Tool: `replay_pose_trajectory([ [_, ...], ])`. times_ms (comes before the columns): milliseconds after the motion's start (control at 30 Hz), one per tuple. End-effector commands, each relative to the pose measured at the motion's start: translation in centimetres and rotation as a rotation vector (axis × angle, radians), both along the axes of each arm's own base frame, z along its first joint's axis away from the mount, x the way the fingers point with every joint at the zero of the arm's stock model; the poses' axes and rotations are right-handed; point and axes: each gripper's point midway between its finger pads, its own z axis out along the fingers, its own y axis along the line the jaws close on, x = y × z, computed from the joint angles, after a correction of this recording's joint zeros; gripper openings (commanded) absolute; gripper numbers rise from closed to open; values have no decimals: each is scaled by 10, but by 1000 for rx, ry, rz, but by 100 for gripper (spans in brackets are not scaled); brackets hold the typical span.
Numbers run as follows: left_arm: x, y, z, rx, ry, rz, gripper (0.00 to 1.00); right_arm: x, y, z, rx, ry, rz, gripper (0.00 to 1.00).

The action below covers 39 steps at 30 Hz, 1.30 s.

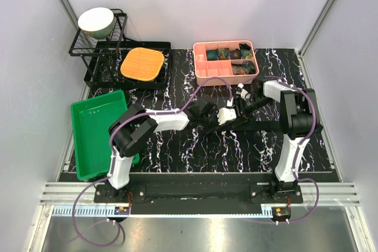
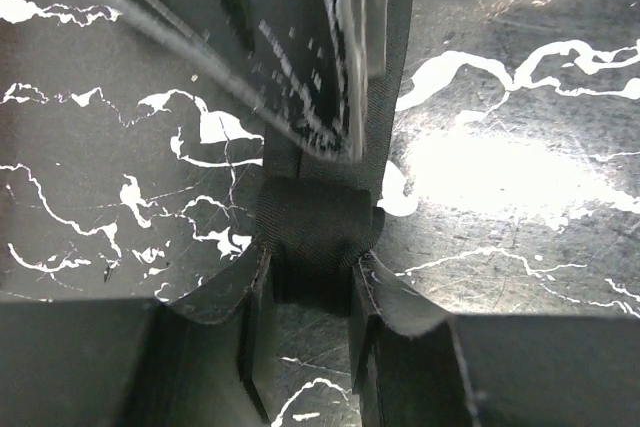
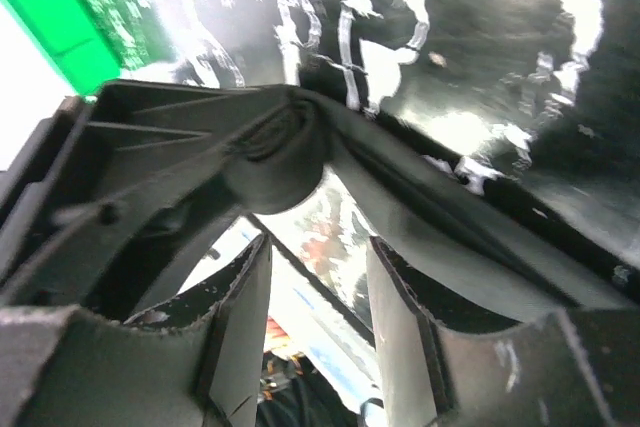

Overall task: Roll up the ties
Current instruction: Roll the tie at the center of the board.

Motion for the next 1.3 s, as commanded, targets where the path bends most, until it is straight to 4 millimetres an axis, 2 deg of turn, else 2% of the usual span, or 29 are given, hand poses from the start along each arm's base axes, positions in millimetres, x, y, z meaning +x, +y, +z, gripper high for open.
replay_pose_trajectory([
  [0, -27, 66, -68, 327, 133, 34, 0, 15, 23, 24, 123, -63, -17, 49],
  [167, -26, 66, -71, 348, 146, 36, 2, 15, 36, 19, 164, -36, -17, 50],
  [333, -28, 65, -71, 350, 160, 29, 3, 7, 44, -1, 139, -29, 7, 47],
  [433, -30, 65, -71, 350, 170, 23, 3, 9, 39, -18, 92, -43, 9, 32],
  [467, -31, 65, -72, 350, 172, 20, 4, 11, 37, -22, 72, -44, 7, 18],
  [567, -34, 63, -71, 336, 188, 10, 10, 12, 28, -35, 2, -47, 5, 0],
  [700, -36, 54, -64, 268, 225, -2, 33, 14, 17, -47, -86, -52, -2, 0],
  [800, -34, 43, -53, 184, 231, -19, 42, 12, 10, -53, -131, -45, 5, 0],
  [933, -31, 28, -32, 54, 215, -55, 59, 12, -2, -65, -213, -27, 0, 0],
  [1100, -21, 11, -14, -67, 168, -80, 66, 16, -7, -71, -261, -12, 0, 0],
  [1267, -9, -1, -7, -134, 134, -89, 73, 18, -10, -76, -283, 11, 2, 0],
])
